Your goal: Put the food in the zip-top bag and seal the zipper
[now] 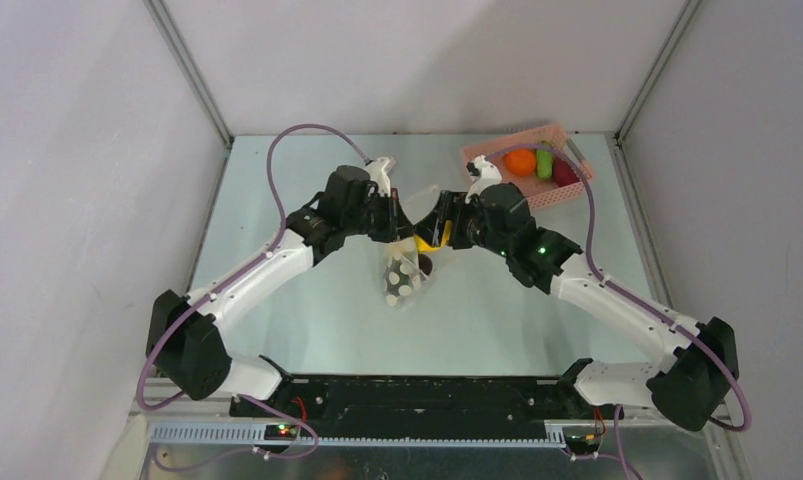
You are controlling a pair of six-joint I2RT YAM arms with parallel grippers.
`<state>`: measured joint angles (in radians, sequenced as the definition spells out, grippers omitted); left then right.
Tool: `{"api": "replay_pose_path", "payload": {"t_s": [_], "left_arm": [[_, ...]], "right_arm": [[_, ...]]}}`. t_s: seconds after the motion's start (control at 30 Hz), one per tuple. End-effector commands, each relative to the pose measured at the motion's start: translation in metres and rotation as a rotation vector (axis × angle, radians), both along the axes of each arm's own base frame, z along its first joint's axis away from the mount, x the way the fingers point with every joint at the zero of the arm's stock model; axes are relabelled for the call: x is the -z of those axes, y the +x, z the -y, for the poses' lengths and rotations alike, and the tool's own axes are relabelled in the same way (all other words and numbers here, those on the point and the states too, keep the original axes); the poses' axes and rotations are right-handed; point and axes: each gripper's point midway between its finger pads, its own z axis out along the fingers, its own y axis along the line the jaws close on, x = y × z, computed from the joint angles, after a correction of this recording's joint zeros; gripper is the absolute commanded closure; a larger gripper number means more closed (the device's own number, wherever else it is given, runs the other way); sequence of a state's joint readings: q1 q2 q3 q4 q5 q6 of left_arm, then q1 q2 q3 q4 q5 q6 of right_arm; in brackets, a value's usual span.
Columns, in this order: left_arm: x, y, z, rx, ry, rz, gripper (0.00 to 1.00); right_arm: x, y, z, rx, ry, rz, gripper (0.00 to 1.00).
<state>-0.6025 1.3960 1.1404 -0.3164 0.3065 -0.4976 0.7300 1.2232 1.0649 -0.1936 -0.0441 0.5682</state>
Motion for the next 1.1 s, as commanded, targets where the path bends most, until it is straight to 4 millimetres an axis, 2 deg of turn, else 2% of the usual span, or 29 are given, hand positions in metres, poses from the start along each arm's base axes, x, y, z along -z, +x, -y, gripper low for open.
{"api": "replay_pose_path", "payload": {"t_s": [0.0,0.1,0.37,0.5,0.7,0.83,0.97,1.07], "left_arm": [[-0.021,0.002,-0.002,-0.015,-0.042,0.05,1.0],[-0.022,0.001,-0.002,-0.016,-0.044,0.053,1.0],[-0.022,0.0,-0.001,-0.011,-0.047,0.049,1.0],[-0.023,0.0,-0.001,-0.007,-0.051,0.051,1.0],[-0.024,0.0,-0.001,-0.004,-0.048,0.055,1.0],[-0.024,0.0,-0.001,-0.005,-0.05,0.058,1.0],[-0.025,0.001,-0.002,-0.009,-0.044,0.063,1.0],[-0.028,0.002,-0.004,-0.02,-0.042,0.074,1.0]], "right_arm": [[0.016,0.009,0.006,0.095,-0.061,-0.014,0.62],[0.024,0.013,0.01,0.145,-0.088,-0.024,0.45],[0.029,0.018,0.017,0.196,-0.109,-0.03,0.12],[0.026,0.018,0.017,0.19,-0.114,-0.013,0.04],[0.021,0.02,0.015,0.174,-0.114,0.02,0.01],[0.014,0.029,0.027,0.193,-0.13,0.062,0.0],[0.003,0.044,0.049,0.225,-0.099,0.071,0.01],[-0.006,0.061,0.08,0.293,-0.083,0.084,0.01]]}}
